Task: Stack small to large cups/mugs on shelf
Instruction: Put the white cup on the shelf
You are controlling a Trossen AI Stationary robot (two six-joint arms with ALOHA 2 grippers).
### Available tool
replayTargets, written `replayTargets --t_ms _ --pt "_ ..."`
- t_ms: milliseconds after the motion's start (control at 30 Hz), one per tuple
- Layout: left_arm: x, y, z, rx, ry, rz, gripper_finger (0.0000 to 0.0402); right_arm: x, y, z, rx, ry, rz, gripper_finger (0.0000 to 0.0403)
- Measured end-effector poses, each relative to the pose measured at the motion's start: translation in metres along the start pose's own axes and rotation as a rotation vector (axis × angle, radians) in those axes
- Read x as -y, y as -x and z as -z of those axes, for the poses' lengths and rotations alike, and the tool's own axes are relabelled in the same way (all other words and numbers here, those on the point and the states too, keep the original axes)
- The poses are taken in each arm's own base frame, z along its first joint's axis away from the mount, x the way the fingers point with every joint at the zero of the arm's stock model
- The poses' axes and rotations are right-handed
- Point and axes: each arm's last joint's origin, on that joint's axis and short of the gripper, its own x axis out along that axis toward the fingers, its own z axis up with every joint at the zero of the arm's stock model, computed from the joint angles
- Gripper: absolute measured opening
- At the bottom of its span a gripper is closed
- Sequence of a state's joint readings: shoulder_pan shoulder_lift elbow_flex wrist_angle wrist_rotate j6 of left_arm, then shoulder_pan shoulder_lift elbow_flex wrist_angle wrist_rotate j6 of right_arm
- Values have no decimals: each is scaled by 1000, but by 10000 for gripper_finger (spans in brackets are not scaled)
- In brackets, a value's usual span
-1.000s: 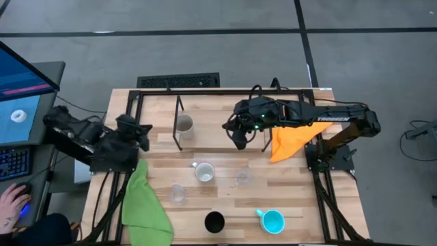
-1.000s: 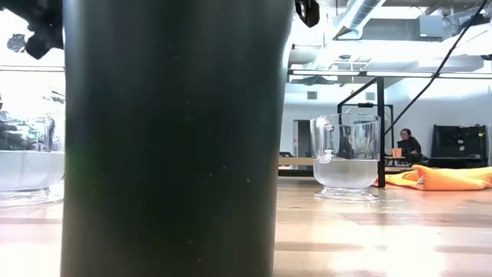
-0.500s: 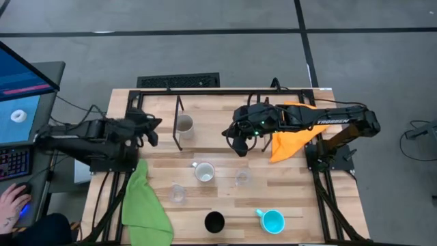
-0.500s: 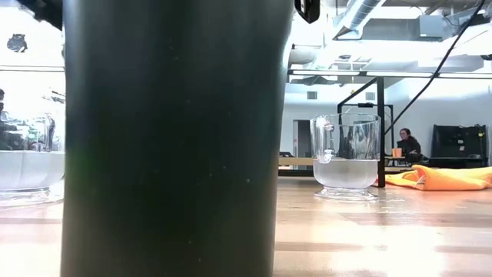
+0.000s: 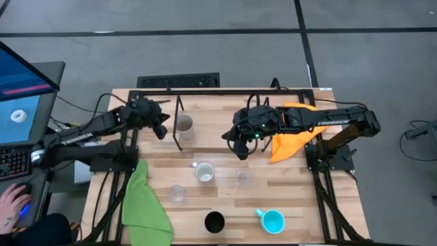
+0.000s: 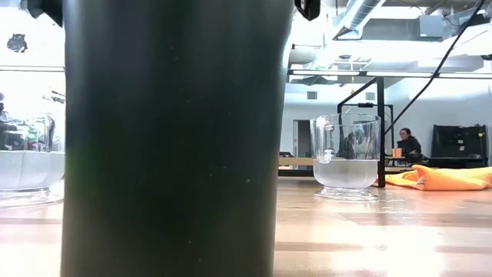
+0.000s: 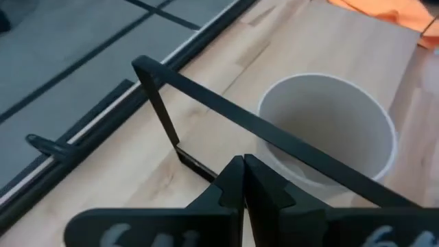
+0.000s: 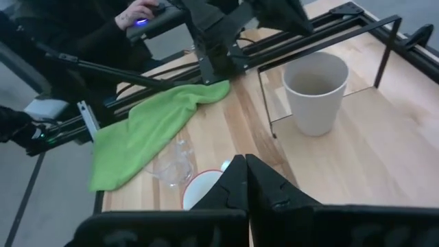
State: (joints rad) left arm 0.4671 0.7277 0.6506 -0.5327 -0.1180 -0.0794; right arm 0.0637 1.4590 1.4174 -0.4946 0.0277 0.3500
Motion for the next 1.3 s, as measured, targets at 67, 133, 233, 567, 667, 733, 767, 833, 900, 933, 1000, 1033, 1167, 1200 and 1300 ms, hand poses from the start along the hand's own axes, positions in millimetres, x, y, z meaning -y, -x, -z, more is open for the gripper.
replayTargets --t_ms 67,133,233,567,667,733,767,833,900,933,1000,1033,1167,1200,1300 --pt "-7 -1 -1 2 0 28 0 -2 0 1 -2 4 -6 12" --pt "-13 -3 -2 6 -7 60 0 -4 0 2 -4 8 -11 12" --pt "-20 -12 -4 -4 -7 93 0 -5 0 2 -4 8 -13 12" --pt "-27 -51 -5 -80 -33 158 0 -6 0 2 -5 10 -15 12" --pt "-27 -52 -6 -70 -34 178 0 -6 0 2 -6 12 -18 12" --pt "-26 -52 -6 -71 -35 196 0 -7 0 3 -6 12 -19 12" --pt "-26 -51 -5 -75 -33 210 0 -7 0 3 -7 13 -20 12" --pt "-25 -51 -5 -79 -31 239 0 -8 0 3 -8 15 -24 12" --pt "-25 -51 -4 -85 -30 256 0 -8 0 3 -7 15 -23 12" --pt "-24 -51 -4 -86 -33 266 0 -8 0 3 -7 15 -23 12" --pt "-24 -51 -4 -85 -35 280 0 -8 0 3 -8 15 -23 12" --pt "-24 -51 -4 -86 -34 282 0 -8 0 3 -7 15 -23 12" --pt "-23 -51 -4 -90 -20 305 0 -8 0 3 -7 15 -23 12" --pt "-23 -50 -3 -92 -15 317 0 -8 0 3 -7 15 -23 12" --pt "-21 -50 -3 -97 -2 352 0 -8 0 3 -7 15 -24 12"
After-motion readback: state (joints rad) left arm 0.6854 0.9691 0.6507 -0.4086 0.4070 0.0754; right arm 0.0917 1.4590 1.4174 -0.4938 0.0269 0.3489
